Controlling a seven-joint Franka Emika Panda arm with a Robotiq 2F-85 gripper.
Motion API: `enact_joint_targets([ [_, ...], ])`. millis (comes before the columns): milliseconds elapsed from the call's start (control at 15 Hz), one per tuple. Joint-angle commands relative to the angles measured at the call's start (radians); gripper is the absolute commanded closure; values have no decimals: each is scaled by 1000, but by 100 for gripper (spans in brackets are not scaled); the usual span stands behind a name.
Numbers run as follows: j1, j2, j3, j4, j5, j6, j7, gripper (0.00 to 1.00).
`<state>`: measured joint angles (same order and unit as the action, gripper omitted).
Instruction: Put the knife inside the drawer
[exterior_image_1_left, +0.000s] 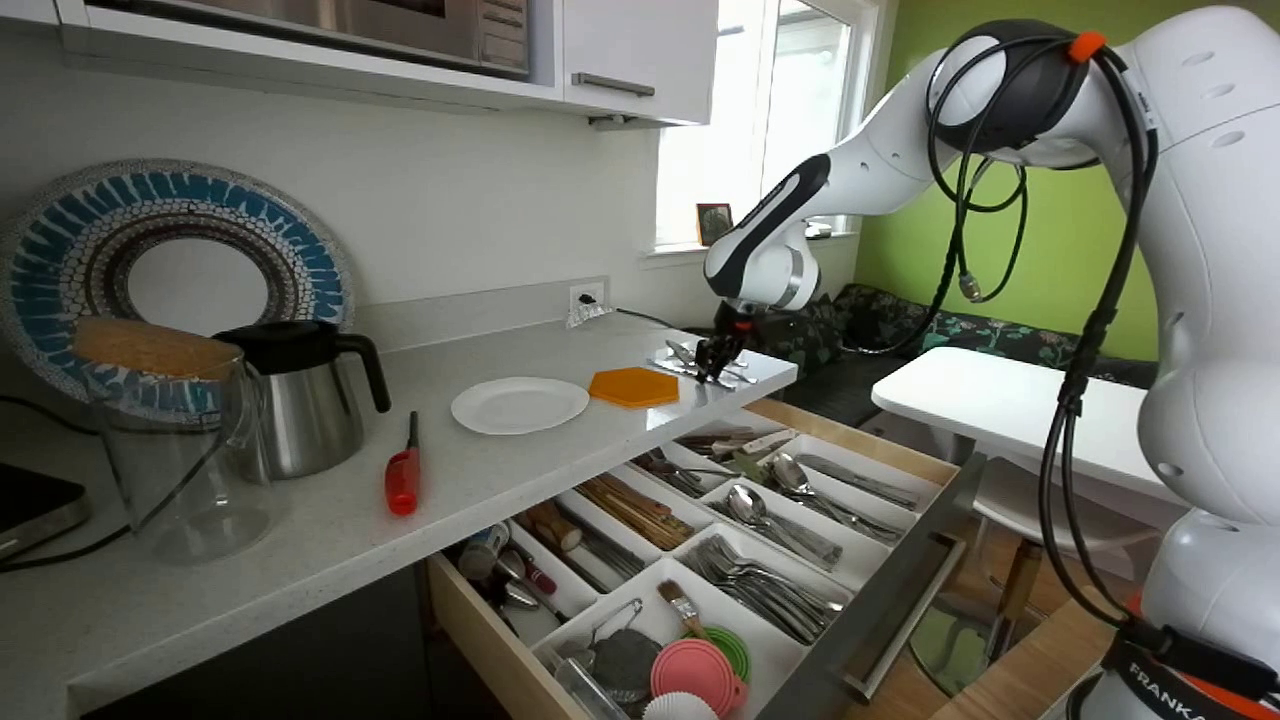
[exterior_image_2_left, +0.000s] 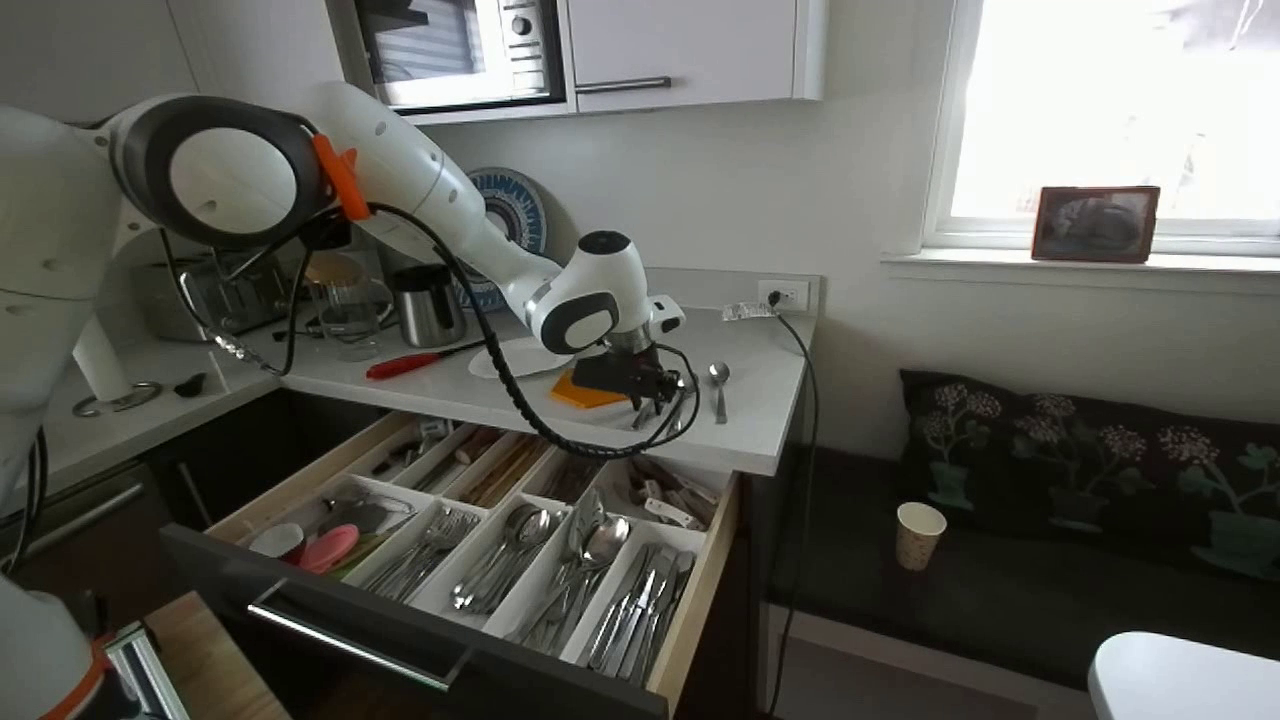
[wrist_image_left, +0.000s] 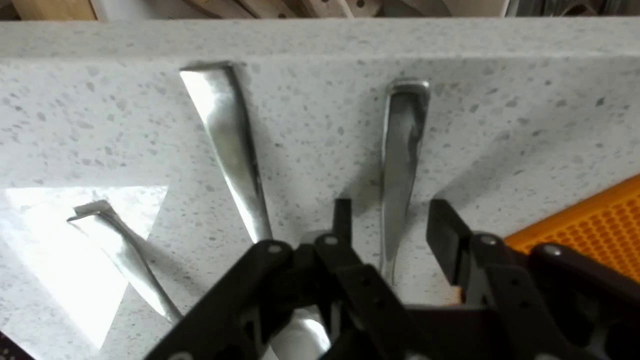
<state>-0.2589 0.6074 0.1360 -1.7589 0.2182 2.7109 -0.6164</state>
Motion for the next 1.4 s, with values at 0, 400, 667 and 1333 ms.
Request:
enact_joint_targets([
  [0, -17, 22, 12, 18, -37, -20, -4, 89],
  [400, 30, -19, -41, -18, -107, -42, 102, 96],
  [667, 11, -92, -10, -62, -104, -121, 120, 96],
  [1333, -84, -344, 11, -282, 97, -255, -107, 96],
])
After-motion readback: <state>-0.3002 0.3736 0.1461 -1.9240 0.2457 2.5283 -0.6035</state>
